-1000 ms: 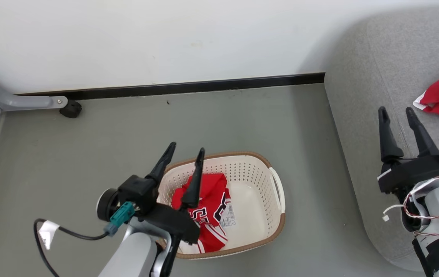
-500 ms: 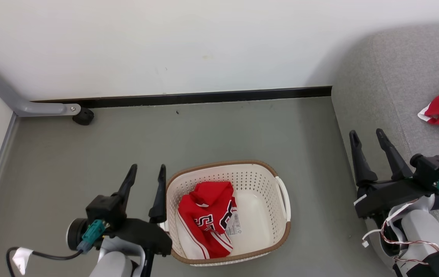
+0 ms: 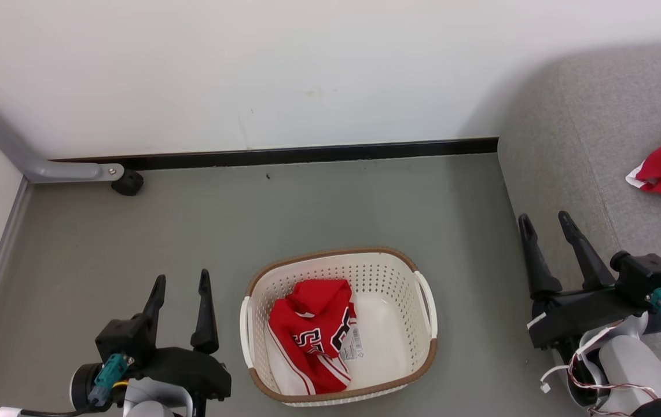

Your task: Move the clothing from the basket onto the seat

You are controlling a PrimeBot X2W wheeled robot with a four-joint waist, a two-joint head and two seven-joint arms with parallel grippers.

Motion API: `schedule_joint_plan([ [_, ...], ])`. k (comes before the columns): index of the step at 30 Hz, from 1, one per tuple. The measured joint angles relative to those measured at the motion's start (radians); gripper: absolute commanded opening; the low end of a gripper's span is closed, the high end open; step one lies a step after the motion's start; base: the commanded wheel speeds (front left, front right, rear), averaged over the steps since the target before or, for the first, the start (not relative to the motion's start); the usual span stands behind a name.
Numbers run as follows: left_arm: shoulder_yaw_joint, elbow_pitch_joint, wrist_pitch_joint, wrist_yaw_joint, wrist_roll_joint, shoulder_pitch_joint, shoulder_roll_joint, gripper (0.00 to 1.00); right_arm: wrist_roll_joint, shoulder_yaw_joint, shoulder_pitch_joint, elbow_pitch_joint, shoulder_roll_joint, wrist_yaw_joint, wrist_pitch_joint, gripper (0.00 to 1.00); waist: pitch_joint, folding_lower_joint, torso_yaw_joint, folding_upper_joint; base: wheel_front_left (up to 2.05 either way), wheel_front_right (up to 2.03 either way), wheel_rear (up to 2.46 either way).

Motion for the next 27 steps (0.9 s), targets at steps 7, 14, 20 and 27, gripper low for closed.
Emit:
schedule_joint_plan([
  [7,0.028,0.006,0.0,0.008,0.021,0.026,-0.001,1.0,-0.005,-0.002,0.026,-0.012,0.013,-0.002,0.0,1.0,-0.017,0.0,-0.008,0.0,0.0,0.0,0.0],
  [14,0.076,0.006,0.0,0.017,0.036,0.058,-0.003,1.0,-0.019,-0.006,0.049,-0.022,0.02,-0.018,0.0,1.0,-0.026,0.0,-0.015,0.0,0.0,0.0,0.0],
  [20,0.086,0.006,0.0,0.019,0.054,0.066,-0.008,1.0,-0.035,-0.006,0.063,-0.029,0.024,-0.02,0.0,1.0,-0.03,0.0,-0.015,-0.0001,0.0,0.0,0.0],
  [27,0.087,0.007,0.0,0.019,0.063,0.072,-0.017,1.0,-0.036,-0.006,0.067,-0.033,0.027,-0.022,0.0,1.0,-0.036,0.0,-0.014,0.0,0.0,0.0,0.0],
])
